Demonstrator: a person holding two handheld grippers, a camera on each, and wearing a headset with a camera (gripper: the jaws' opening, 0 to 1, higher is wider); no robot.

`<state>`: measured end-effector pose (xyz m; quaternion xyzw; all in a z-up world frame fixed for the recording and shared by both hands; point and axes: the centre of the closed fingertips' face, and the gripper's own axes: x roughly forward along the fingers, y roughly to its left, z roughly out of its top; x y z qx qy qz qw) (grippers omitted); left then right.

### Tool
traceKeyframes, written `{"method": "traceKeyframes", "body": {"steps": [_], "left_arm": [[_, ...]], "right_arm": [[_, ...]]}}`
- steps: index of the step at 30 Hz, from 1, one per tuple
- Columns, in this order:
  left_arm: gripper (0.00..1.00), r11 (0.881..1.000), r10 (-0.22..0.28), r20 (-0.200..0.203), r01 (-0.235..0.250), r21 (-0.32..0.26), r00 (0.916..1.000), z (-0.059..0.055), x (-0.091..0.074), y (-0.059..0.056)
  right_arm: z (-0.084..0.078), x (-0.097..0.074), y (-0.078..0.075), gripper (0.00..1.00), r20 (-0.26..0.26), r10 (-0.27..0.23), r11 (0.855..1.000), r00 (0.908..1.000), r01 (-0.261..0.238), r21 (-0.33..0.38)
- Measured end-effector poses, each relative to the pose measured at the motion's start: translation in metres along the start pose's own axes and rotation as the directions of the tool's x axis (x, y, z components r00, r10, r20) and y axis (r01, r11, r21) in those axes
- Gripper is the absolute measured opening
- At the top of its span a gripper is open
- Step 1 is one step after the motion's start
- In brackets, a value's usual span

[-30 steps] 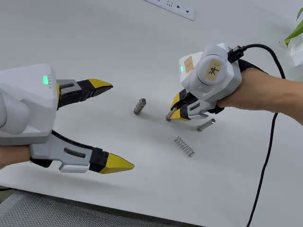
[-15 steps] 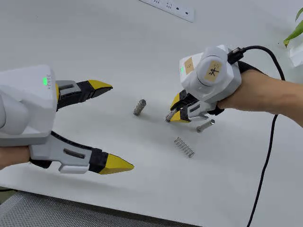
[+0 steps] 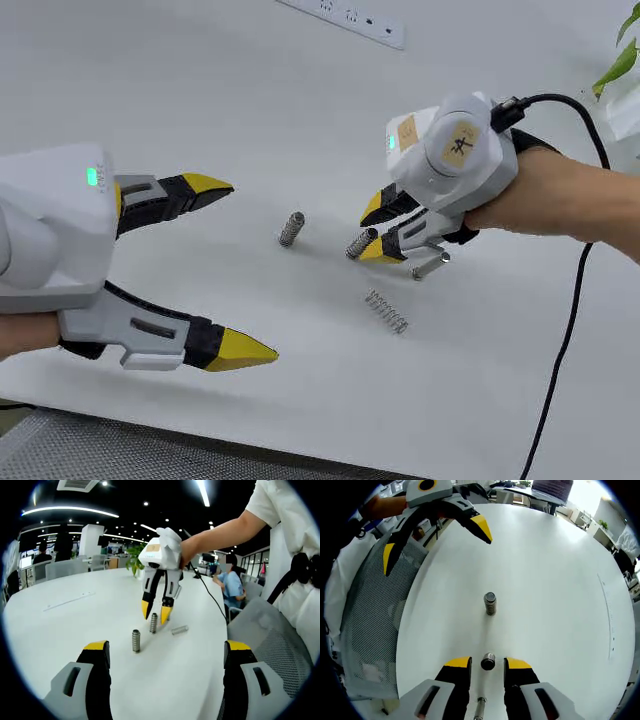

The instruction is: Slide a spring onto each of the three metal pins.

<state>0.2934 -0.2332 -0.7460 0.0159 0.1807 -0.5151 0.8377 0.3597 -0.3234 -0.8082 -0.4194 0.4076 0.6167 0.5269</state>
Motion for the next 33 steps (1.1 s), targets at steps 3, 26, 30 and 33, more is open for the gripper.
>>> {"method": "traceKeyframes", "body": {"steps": [3, 26, 30, 33], "left_arm": [[0.94, 1.000, 0.001, -0.004, -0.001, 0.005, 1.0000, 0.000, -0.001, 0.000], [0.95, 0.999, 0.002, -0.046, 0.000, 0.035, 0.9989, 0.002, -0.008, -0.002], [0.95, 0.999, 0.004, -0.053, -0.002, 0.040, 0.9986, 0.003, -0.009, -0.002], [0.95, 0.999, 0.005, -0.060, -0.002, 0.045, 0.9982, 0.003, -0.010, -0.003]], "right_arm": [[0.002, -0.006, 0.002, 0.26, 0.018, -0.011, 1.000, 0.9998, 0.011, 0.008], [-0.001, -0.046, 0.011, 0.51, 0.178, -0.125, 0.989, 0.9760, 0.108, 0.105], [-0.004, -0.054, 0.018, 0.55, 0.207, -0.153, 0.983, 0.9664, 0.127, 0.136], [-0.006, -0.061, 0.025, 0.61, 0.248, -0.179, 0.975, 0.9520, 0.139, 0.171]]}}
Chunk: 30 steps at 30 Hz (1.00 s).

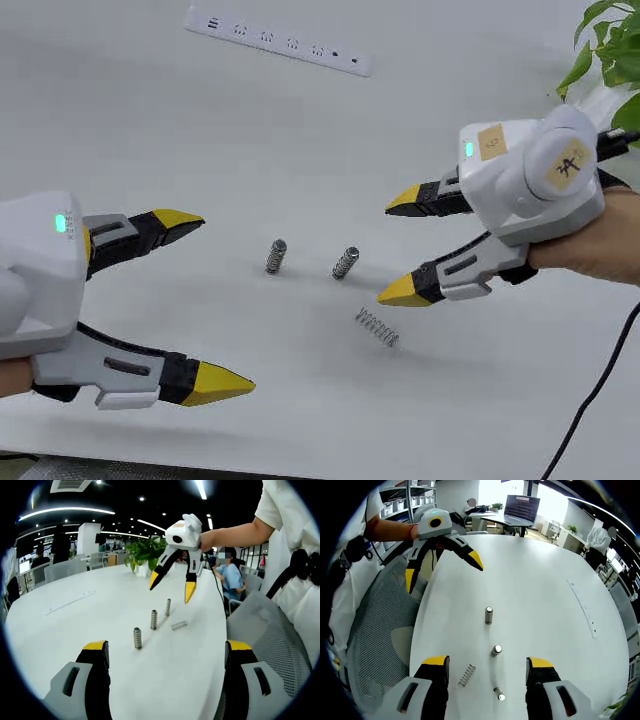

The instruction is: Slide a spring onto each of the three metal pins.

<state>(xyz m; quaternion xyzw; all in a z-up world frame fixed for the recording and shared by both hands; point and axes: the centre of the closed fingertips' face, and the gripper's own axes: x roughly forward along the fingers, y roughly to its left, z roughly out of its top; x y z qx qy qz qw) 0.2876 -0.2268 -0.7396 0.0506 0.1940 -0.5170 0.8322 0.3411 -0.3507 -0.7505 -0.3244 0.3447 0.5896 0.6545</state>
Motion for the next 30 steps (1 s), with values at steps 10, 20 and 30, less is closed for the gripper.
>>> {"method": "traceKeyframes", "body": {"steps": [10, 20, 30], "left_arm": [[0.96, 1.000, 0.003, -0.024, -0.002, 0.023, 0.9997, 0.001, -0.002, -0.001], [0.96, 0.998, 0.002, -0.058, 0.001, 0.056, 0.9983, 0.006, -0.002, -0.004], [0.93, 0.991, -0.020, -0.100, 0.033, 0.128, 0.9948, 0.023, 0.008, -0.016]], "right_arm": [[-0.021, -0.028, 0.007, 0.76, 0.114, -0.064, 0.993, 0.9915, 0.052, 0.106], [-0.036, -0.049, 0.025, 0.90, 0.224, -0.121, 0.979, 0.9671, 0.079, 0.190], [-0.060, -0.064, 0.036, 0.98, 0.318, -0.189, 0.956, 0.9291, 0.100, 0.274]]}}
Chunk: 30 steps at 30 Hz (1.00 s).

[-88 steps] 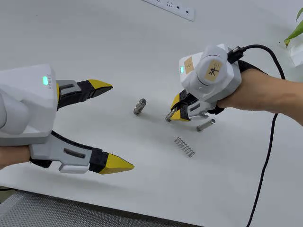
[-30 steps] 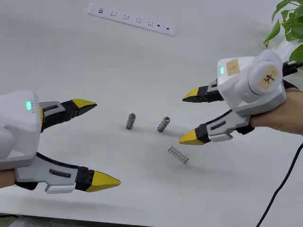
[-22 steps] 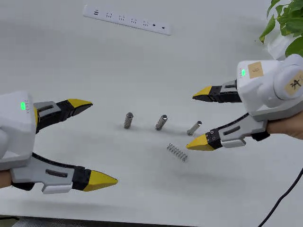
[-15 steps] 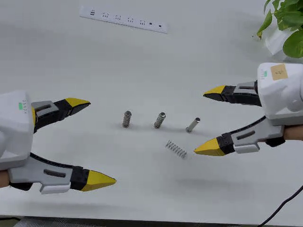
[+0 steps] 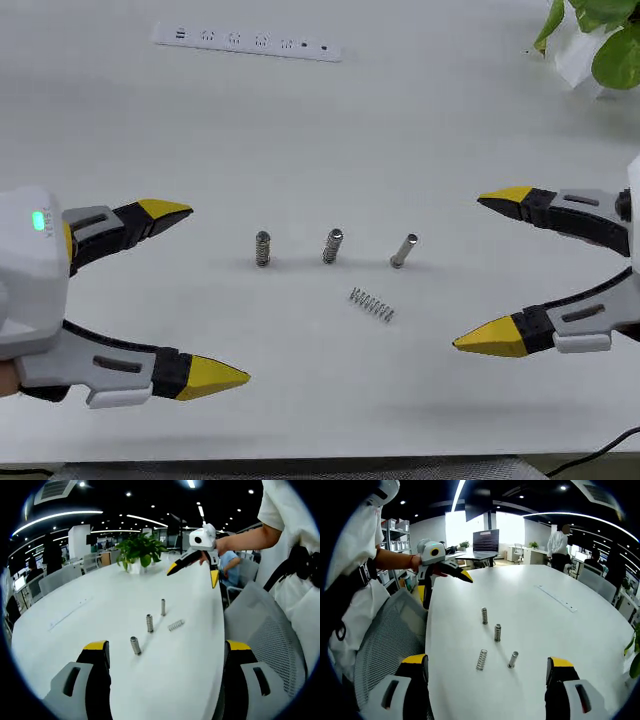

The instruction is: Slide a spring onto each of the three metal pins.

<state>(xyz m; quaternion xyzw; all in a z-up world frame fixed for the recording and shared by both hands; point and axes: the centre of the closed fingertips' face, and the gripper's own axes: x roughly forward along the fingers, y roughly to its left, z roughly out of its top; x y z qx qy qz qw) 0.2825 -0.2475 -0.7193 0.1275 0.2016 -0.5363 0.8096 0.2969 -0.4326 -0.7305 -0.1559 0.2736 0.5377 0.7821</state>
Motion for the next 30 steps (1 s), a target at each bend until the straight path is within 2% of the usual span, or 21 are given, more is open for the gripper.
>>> {"method": "traceKeyframes", "body": {"steps": [7, 10, 11, 12, 13, 15, 17, 18, 19, 20, 22, 23, 25, 27, 29, 30], "left_arm": [[0.84, 0.995, -0.065, -0.065, 0.070, 0.071, 0.9957, 0.011, 0.024, -0.016], [0.77, 0.983, -0.088, -0.148, 0.110, 0.147, 0.9850, 0.010, 0.044, -0.023], [0.72, 0.980, -0.088, -0.174, 0.116, 0.160, 0.9808, 0.008, 0.048, -0.023], [0.68, 0.974, -0.109, -0.173, 0.140, 0.178, 0.9789, 0.009, 0.055, -0.027], [0.66, 0.969, -0.135, -0.185, 0.169, 0.183, 0.9734, 0.010, 0.063, -0.033], [0.62, 0.963, -0.126, -0.222, 0.173, 0.207, 0.9669, 0.007, 0.074, -0.033], [0.55, 0.956, -0.146, -0.248, 0.201, 0.212, 0.9576, 0.006, 0.087, -0.036], [0.52, 0.951, -0.133, -0.279, 0.202, 0.234, 0.9509, 0.003, 0.094, -0.034], [0.50, 0.944, -0.135, -0.289, 0.212, 0.253, 0.9477, 0.003, 0.099, -0.034], [0.47, 0.942, -0.138, -0.305, 0.220, 0.255, 0.9422, 0.001, 0.107, -0.035], [0.43, 0.936, -0.113, -0.346, 0.217, 0.277, 0.9315, -0.005, 0.116, -0.030], [0.40, 0.932, -0.120, -0.362, 0.231, 0.280, 0.9244, -0.008, 0.123, -0.030], [0.37, 0.936, -0.115, -0.386, 0.229, 0.266, 0.9153, -0.014, 0.132, -0.029], [0.33, 0.927, -0.116, -0.410, 0.247, 0.281, 0.9046, -0.021, 0.141, -0.028], [0.29, 0.927, -0.115, -0.425, 0.250, 0.278, 0.8981, -0.027, 0.148, -0.027], [0.29, 0.927, -0.113, -0.444, 0.255, 0.275, 0.8889, -0.031, 0.151, -0.027]], "right_arm": [[-0.014, -0.011, 0.001, 0.99, 0.042, -0.031, 0.999, 0.9986, 0.029, 0.038], [-0.017, -0.015, 0.002, 0.98, 0.063, -0.045, 0.998, 0.9970, 0.042, 0.050], [-0.018, -0.016, 0.002, 0.98, 0.065, -0.048, 0.998, 0.9967, 0.045, 0.053], [-0.020, -0.017, 0.002, 0.97, 0.064, -0.051, 0.997, 0.9967, 0.047, 0.056], [-0.022, -0.018, 0.003, 0.97, 0.066, -0.055, 0.997, 0.9963, 0.051, 0.057], [-0.025, -0.020, 0.002, 0.97, 0.070, -0.063, 0.996, 0.9955, 0.059, 0.067], [-0.027, -0.023, 0.002, 0.96, 0.074, -0.070, 0.995, 0.9948, 0.065, 0.072], [-0.028, -0.024, 0.002, 0.96, 0.077, -0.076, 0.995, 0.9941, 0.070, 0.078], [-0.030, -0.024, 0.002, 0.96, 0.078, -0.079, 0.994, 0.9938, 0.073, 0.081], [-0.031, -0.025, 0.002, 0.95, 0.078, -0.082, 0.994, 0.9936, 0.076, 0.083], [-0.033, -0.026, 0.002, 0.95, 0.080, -0.085, 0.993, 0.9931, 0.078, 0.087], [-0.035, -0.026, 0.003, 0.95, 0.080, -0.087, 0.993, 0.9930, 0.080, 0.090], [-0.037, -0.027, 0.003, 0.95, 0.083, -0.089, 0.992, 0.9926, 0.081, 0.095], [-0.039, -0.028, 0.003, 0.95, 0.083, -0.094, 0.991, 0.9921, 0.085, 0.099], [-0.041, -0.030, 0.003, 0.94, 0.089, -0.101, 0.990, 0.9909, 0.091, 0.107], [-0.042, -0.031, 0.003, 0.94, 0.092, -0.104, 0.989, 0.9903, 0.094, 0.112]]}}
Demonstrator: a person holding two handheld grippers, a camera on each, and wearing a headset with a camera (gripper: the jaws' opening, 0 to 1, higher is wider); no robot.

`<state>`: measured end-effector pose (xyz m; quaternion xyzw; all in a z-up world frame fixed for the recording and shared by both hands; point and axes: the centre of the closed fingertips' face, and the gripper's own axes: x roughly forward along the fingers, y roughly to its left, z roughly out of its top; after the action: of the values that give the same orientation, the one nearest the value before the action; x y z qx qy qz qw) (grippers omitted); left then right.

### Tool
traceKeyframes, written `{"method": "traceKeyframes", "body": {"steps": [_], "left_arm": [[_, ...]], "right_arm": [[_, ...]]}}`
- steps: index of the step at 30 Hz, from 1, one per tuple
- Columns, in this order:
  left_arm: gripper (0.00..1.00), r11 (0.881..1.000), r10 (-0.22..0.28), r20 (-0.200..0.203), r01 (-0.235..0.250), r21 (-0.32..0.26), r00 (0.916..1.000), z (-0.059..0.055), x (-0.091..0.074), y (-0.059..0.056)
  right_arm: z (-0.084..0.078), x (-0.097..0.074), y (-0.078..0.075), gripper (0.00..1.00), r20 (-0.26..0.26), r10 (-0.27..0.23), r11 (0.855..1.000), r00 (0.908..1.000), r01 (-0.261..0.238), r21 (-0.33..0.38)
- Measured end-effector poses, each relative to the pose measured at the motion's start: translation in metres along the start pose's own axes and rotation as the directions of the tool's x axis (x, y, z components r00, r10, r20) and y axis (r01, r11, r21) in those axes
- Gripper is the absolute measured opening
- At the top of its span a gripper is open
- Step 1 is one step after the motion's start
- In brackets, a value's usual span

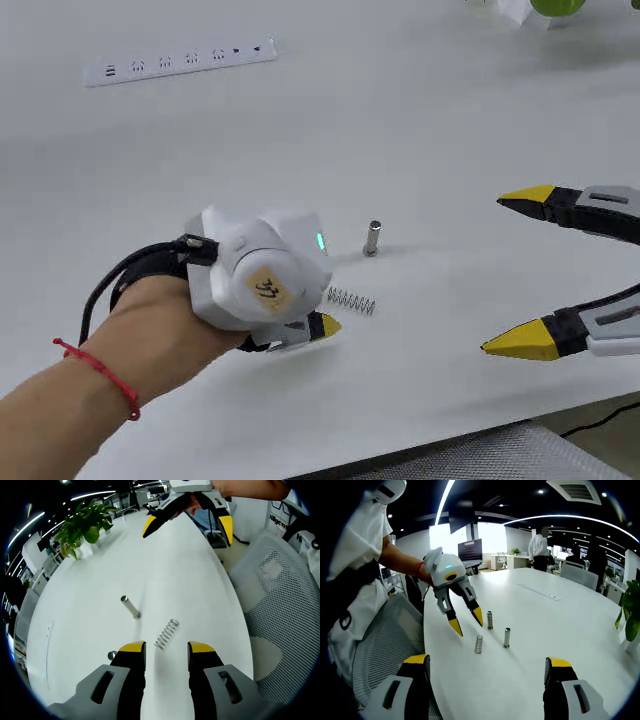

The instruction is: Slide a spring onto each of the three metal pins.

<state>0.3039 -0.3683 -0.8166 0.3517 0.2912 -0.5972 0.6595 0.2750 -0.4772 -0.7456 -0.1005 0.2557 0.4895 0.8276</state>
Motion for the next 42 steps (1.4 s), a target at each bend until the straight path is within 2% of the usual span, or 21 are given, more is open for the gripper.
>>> {"method": "traceKeyframes", "body": {"steps": [2, 6, 11, 17, 18, 23, 28, 32, 42], "left_arm": [[0.28, 1.000, -0.002, -0.023, 0.002, 0.018, 0.9997, -0.003, 0.005, 0.000], [0.24, 1.000, -0.016, -0.063, 0.016, 0.002, 0.9979, -0.010, 0.014, 0.000], [0.22, 1.000, -0.018, -0.089, 0.019, 0.014, 0.9958, -0.012, 0.021, 0.000], [0.14, 1.000, -0.019, -0.124, 0.019, -0.003, 0.9921, -0.018, 0.024, 0.002], [0.13, 0.999, -0.029, -0.119, 0.026, -0.025, 0.9925, -0.017, 0.024, 0.000], [0.09, 0.998, -0.028, -0.121, 0.022, -0.051, 0.9923, -0.020, 0.023, -0.001], [0.09, 0.999, -0.028, -0.133, 0.023, -0.039, 0.9908, -0.019, 0.023, -0.001], [0.08, 0.998, -0.048, -0.133, 0.041, -0.057, 0.9899, -0.019, 0.023, -0.004], [0.08, 0.995, -0.057, -0.130, 0.046, -0.086, 0.9899, -0.019, 0.022, -0.006]], "right_arm": [[-0.002, -0.001, 0.000, 0.94, 0.000, -0.005, 1.000, 1.0000, 0.005, 0.001], [-0.007, -0.002, 0.001, 0.93, 0.002, -0.009, 1.000, 1.0000, 0.009, 0.012], [-0.011, -0.004, 0.001, 0.93, 0.003, -0.018, 1.000, 0.9998, 0.018, 0.021], [-0.013, -0.006, 0.000, 0.92, 0.005, -0.027, 0.999, 0.9996, 0.027, 0.027], [-0.013, -0.006, 0.000, 0.92, 0.008, -0.029, 0.999, 0.9996, 0.029, 0.028], [-0.015, -0.005, -0.001, 0.92, 0.005, -0.031, 0.999, 0.9995, 0.031, 0.034], [-0.012, -0.003, -0.001, 0.91, 0.015, -0.033, 0.999, 0.9993, 0.032, 0.034], [-0.011, -0.003, -0.001, 0.91, 0.015, -0.033, 0.999, 0.9993, 0.032, 0.033], [-0.012, -0.003, 0.002, 0.90, 0.014, -0.029, 0.999, 0.9995, 0.028, 0.035]]}}
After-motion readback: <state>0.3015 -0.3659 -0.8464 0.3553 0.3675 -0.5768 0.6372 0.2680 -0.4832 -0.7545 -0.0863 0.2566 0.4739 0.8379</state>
